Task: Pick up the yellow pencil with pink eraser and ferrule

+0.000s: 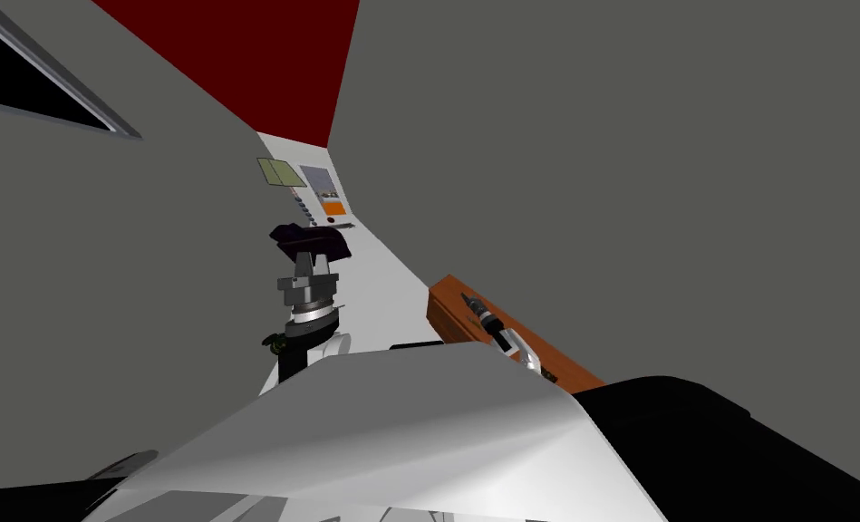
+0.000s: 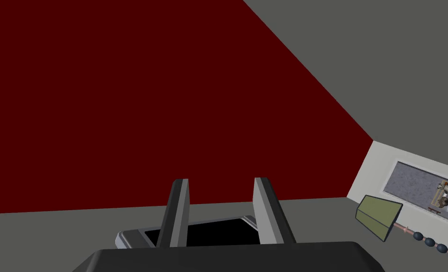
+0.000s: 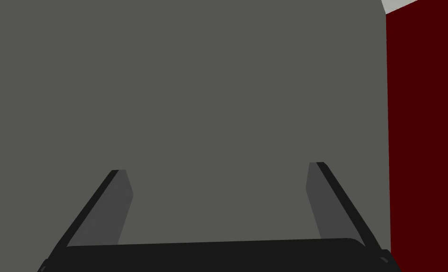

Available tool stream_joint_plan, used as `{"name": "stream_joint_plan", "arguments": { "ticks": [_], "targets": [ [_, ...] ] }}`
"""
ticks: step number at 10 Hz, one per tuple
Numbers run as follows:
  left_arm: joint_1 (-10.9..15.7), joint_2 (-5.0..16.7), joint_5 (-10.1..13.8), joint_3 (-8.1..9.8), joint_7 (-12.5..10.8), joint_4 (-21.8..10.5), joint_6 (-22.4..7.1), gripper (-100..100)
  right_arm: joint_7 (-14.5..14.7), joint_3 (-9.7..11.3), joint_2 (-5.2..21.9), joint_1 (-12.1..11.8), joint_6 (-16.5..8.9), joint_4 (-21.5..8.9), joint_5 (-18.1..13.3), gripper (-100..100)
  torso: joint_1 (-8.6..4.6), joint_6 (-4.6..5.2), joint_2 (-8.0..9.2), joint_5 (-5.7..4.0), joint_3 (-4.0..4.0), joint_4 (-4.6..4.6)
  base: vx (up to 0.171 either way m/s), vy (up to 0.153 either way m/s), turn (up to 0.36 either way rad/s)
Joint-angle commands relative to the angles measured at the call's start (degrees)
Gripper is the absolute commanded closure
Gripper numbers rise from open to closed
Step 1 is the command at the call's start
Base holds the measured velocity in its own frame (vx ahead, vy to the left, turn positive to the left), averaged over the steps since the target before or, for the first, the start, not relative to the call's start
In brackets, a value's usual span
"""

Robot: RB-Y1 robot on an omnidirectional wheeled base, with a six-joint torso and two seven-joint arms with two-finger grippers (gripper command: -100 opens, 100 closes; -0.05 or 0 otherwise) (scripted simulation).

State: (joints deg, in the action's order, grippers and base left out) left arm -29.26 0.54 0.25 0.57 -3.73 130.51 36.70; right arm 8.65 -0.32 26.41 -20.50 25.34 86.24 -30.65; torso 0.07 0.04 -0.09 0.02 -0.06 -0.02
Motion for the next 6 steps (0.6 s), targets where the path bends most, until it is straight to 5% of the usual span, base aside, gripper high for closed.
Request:
{"name": "stream_joint_plan", "arguments": {
  "ticks": [1, 6],
  "targets": [
    [0.0, 0.0, 0.0, 0.0, 0.0, 0.0, 0.0, 0, 1.36, 0.66, 1.68, 0.42, -0.2, -2.86, -1.91, -100, 0.0, 0.0, 0.0, 0.0, 0.0, 0.0, 0.028, 0.019, 0.169],
    [0.0, 0.0, 0.0, 0.0, 0.0, 0.0, 0.0, 0, 3.59, 2.21, 4.56, 1.28, -0.56, -11.24, -5.05, -100, -0.01, -0.01, -0.01, 0.0, 0.0, 0.0, 0.027, 0.009, 0.132]
  ]
}}
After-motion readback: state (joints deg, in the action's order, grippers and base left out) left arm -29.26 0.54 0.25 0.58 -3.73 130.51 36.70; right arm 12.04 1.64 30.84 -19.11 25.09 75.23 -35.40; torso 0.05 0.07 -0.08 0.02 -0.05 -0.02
